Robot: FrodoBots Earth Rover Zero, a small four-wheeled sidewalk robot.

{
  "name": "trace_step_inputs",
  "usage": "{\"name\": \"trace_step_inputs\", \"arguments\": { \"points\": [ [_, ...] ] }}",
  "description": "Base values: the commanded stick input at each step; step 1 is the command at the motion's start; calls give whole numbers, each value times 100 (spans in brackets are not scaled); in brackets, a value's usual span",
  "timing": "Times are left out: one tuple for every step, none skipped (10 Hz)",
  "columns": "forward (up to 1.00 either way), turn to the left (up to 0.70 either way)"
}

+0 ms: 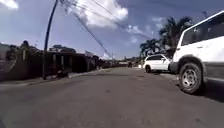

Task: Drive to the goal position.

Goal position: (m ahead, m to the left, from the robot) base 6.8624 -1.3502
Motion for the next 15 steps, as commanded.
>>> {"name": "trace_step_inputs", "arguments": {
  "points": [
    [45, -27],
    [45, -27],
    [45, -27],
    [45, -27],
    [45, -27],
    [45, -27],
    [45, -27],
    [45, -27],
    [45, -27],
    [45, -27],
    [45, -27],
    [45, -27],
    [45, -27],
    [45, -27],
    [45, -27]
  ]
}}
